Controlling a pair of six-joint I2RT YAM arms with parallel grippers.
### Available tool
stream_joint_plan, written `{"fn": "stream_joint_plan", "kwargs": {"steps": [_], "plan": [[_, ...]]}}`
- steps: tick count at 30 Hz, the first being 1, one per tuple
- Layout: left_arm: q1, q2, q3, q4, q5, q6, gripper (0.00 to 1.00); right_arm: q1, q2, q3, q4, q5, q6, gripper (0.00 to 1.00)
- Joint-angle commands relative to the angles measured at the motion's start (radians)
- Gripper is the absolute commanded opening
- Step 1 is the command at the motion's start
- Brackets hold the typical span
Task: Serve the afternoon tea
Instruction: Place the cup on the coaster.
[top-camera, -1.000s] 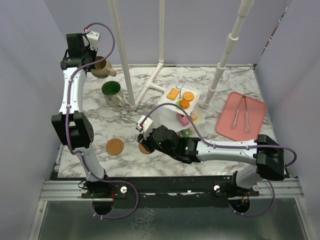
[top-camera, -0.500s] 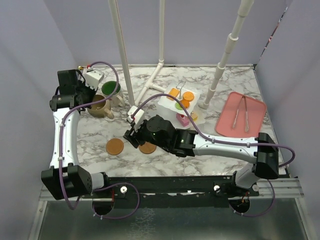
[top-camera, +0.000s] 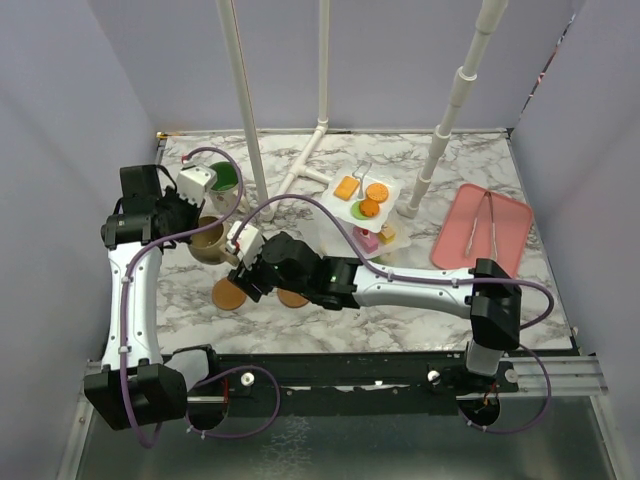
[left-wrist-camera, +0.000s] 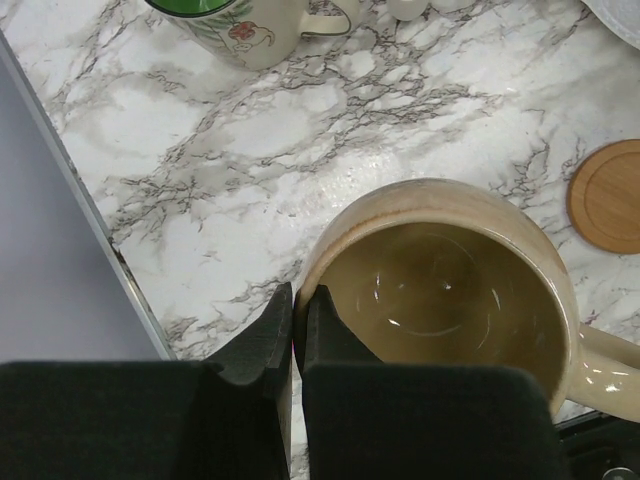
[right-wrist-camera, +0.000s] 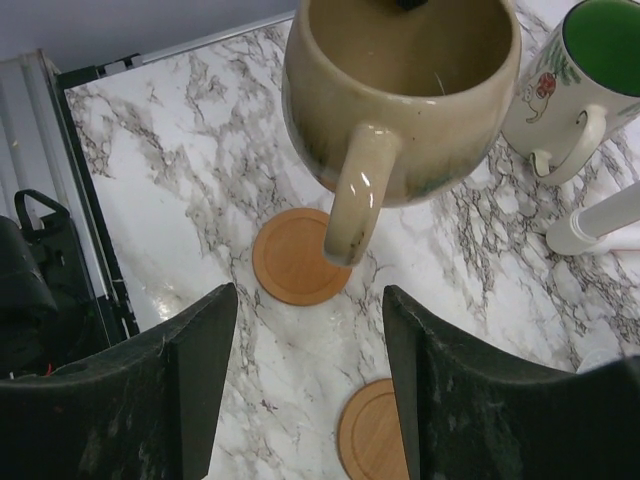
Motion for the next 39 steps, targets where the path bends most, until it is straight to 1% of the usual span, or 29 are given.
{"fn": "stream_joint_plan", "kwargs": {"steps": [1, 6, 8, 9, 12, 15, 16, 18, 19, 21, 22, 24, 25, 27, 29, 32, 39], "plan": [[-0.015, -0.056, -0.016, 0.032, 0.082, -0.042, 0.00, 0.005, 0.046, 0.068, -0.038, -0.034, -0.005, 0.65], [-0.028, -0.080, -0.049, 0.034, 0.097, -0.052, 0.00, 0.005, 0.092, 0.112, -0.067, -0.003, -0.004, 0.60], [-0.031, -0.086, -0.059, 0.031, 0.106, -0.055, 0.00, 0.005, 0.112, 0.128, -0.076, 0.013, -0.010, 0.55], [-0.034, -0.089, -0.062, 0.032, 0.112, -0.055, 0.00, 0.005, 0.125, 0.137, -0.086, 0.022, -0.013, 0.51], [-0.038, -0.106, -0.062, 0.031, 0.133, -0.055, 0.00, 0.005, 0.148, 0.148, -0.102, 0.057, -0.021, 0.33], [-0.045, -0.112, -0.053, 0.018, 0.171, -0.055, 0.00, 0.005, 0.148, 0.121, -0.079, 0.086, -0.028, 0.06], [-0.047, -0.111, -0.051, 0.014, 0.183, -0.056, 0.00, 0.005, 0.144, 0.107, -0.069, 0.096, -0.031, 0.01], [-0.050, -0.108, -0.048, 0.010, 0.207, -0.063, 0.01, 0.005, 0.127, 0.068, -0.036, 0.110, -0.034, 0.00], [-0.050, -0.106, -0.046, 0.011, 0.217, -0.067, 0.08, 0.005, 0.110, 0.036, -0.019, 0.118, -0.034, 0.00], [-0.050, -0.099, -0.039, 0.010, 0.232, -0.077, 0.29, 0.005, 0.065, -0.044, 0.073, 0.136, -0.032, 0.01], [-0.050, -0.093, -0.034, 0.011, 0.235, -0.084, 0.36, 0.005, 0.038, -0.086, 0.116, 0.138, -0.029, 0.00], [-0.050, -0.079, -0.026, 0.016, 0.236, -0.099, 0.54, 0.006, -0.011, -0.154, 0.171, 0.149, -0.018, 0.00], [-0.051, -0.071, -0.022, 0.018, 0.235, -0.104, 0.59, 0.007, -0.033, -0.185, 0.194, 0.153, -0.010, 0.01], [-0.050, -0.061, -0.015, 0.025, 0.230, -0.110, 0.67, 0.007, -0.078, -0.251, 0.239, 0.162, 0.005, 0.01], [-0.050, -0.057, -0.011, 0.034, 0.230, -0.115, 0.78, 0.008, -0.118, -0.313, 0.276, 0.174, 0.024, 0.00], [-0.050, -0.053, -0.005, 0.049, 0.221, -0.119, 0.81, 0.008, -0.171, -0.402, 0.327, 0.193, 0.035, 0.00], [-0.050, -0.045, -0.013, 0.065, 0.211, -0.113, 0.82, 0.018, -0.249, -0.554, 0.393, 0.226, 0.103, 0.00]]}}
